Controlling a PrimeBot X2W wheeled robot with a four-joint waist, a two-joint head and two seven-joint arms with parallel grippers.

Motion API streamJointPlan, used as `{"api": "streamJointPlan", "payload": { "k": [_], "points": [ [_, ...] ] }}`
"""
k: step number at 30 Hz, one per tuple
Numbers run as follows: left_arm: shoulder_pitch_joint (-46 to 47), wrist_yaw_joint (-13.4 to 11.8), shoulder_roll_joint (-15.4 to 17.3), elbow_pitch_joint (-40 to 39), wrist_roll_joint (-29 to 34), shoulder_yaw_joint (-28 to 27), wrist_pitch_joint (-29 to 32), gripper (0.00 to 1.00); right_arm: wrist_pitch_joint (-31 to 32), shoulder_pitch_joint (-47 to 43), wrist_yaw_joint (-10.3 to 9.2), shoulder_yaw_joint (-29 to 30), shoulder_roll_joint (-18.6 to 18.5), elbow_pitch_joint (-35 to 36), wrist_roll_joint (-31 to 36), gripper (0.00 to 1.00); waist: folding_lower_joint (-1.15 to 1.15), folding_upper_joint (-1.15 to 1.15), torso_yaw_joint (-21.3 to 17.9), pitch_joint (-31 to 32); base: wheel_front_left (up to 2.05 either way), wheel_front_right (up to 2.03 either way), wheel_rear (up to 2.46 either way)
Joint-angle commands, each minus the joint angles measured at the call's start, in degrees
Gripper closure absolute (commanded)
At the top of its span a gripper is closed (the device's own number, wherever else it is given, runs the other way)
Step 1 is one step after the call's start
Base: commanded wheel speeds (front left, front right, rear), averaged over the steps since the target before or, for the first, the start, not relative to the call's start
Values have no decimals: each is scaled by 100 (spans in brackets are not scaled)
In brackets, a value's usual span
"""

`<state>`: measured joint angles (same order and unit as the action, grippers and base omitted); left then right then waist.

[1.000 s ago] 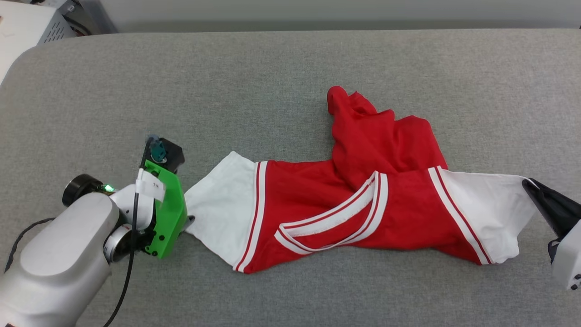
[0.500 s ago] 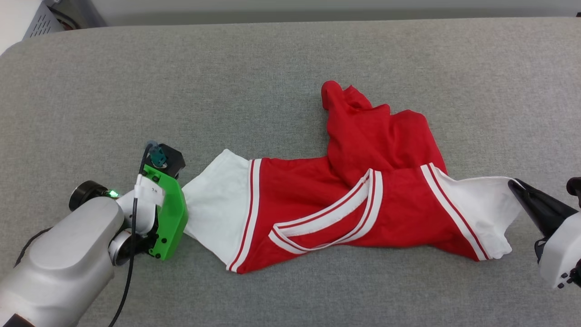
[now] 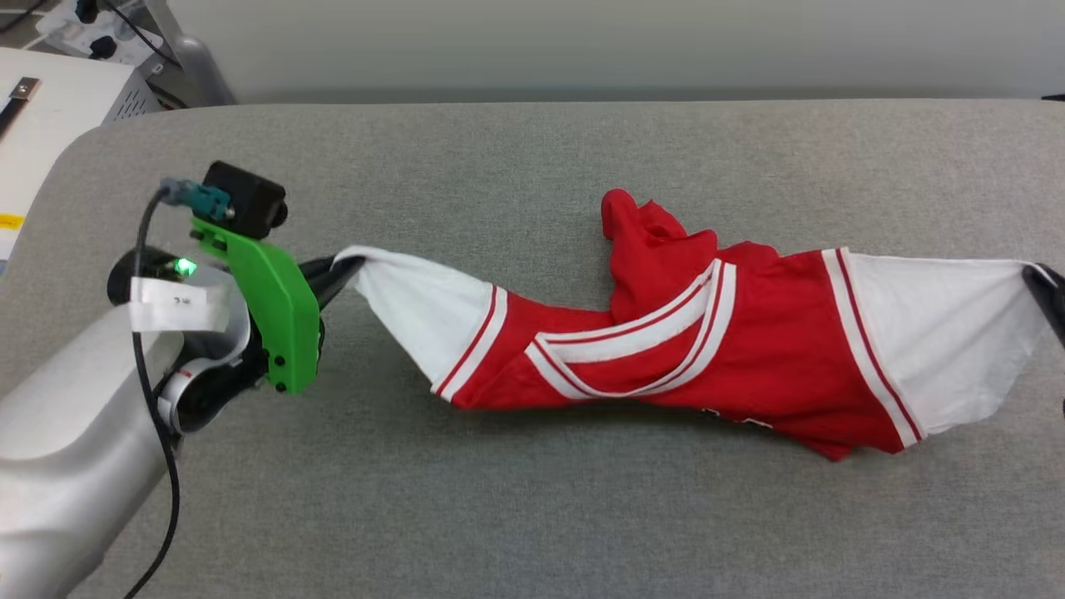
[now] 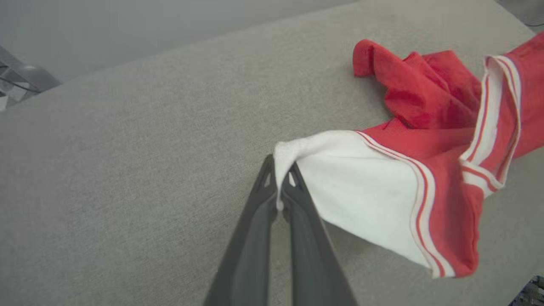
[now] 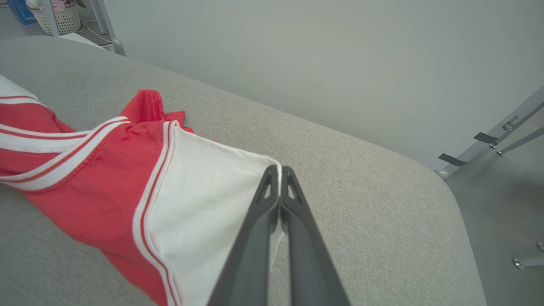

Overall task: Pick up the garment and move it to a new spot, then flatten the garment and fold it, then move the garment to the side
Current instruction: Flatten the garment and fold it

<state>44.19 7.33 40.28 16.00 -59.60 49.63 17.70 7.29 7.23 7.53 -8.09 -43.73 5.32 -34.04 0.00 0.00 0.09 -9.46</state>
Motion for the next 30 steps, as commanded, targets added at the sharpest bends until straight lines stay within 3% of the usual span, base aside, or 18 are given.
{"api": "streamJointPlan", "payload": {
  "k": [1, 16, 23, 30],
  "points": [
    [192, 14, 92, -162, -15, -99, -110, 100, -13, 49, -4, 117, -66, 78, -19, 100, 0, 0, 61, 105, 0, 0, 0],
    [1283, -238, -73, -1379, 137, -748, -509, 100, -51, 760, -4, 1154, -656, 500, -73, 100, 0, 0, 58, 232, 0, 0, 0],
    [2143, -326, -363, -1181, 365, -937, -557, 100, -75, 1626, -4, 966, -853, 452, -232, 100, 0, 0, 11, -30, 0, 0, 0],
    [3304, -283, -722, -434, 704, -972, -480, 100, -110, 3182, -4, 224, -890, 19, -231, 100, 0, 0, -49, -666, 0, 0, 0]
  ]
}}
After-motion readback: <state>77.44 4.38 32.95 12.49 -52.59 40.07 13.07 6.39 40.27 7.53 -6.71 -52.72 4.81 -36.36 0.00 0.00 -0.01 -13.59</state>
